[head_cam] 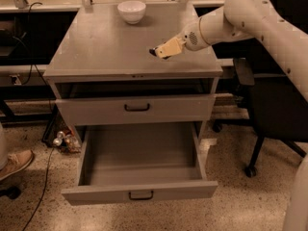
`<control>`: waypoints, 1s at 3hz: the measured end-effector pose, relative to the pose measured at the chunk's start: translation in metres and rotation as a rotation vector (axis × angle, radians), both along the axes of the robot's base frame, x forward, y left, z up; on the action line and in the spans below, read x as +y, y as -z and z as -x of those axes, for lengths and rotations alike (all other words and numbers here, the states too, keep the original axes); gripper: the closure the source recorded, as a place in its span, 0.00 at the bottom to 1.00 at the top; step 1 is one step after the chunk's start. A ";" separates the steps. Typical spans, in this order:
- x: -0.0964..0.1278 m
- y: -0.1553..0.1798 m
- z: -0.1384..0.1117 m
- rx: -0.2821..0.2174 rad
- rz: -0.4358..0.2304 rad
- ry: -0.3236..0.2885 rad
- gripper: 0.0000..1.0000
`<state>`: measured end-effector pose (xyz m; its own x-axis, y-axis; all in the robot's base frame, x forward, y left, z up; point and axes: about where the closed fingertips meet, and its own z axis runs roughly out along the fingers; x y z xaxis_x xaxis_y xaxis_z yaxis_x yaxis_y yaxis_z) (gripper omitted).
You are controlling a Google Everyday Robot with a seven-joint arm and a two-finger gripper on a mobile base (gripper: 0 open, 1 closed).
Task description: Place rxbar blueberry into middle drawer
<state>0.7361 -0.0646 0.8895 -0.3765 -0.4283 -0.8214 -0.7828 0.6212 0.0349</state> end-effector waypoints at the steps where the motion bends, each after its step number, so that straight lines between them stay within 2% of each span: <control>1: 0.001 -0.002 -0.005 -0.013 -0.007 0.012 1.00; 2: -0.004 -0.005 0.010 -0.022 -0.011 0.012 1.00; 3: -0.007 -0.012 0.059 0.002 0.006 0.003 1.00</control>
Offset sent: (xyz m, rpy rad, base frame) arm -0.0389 -0.0198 0.0174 0.0172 -0.0453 -0.0192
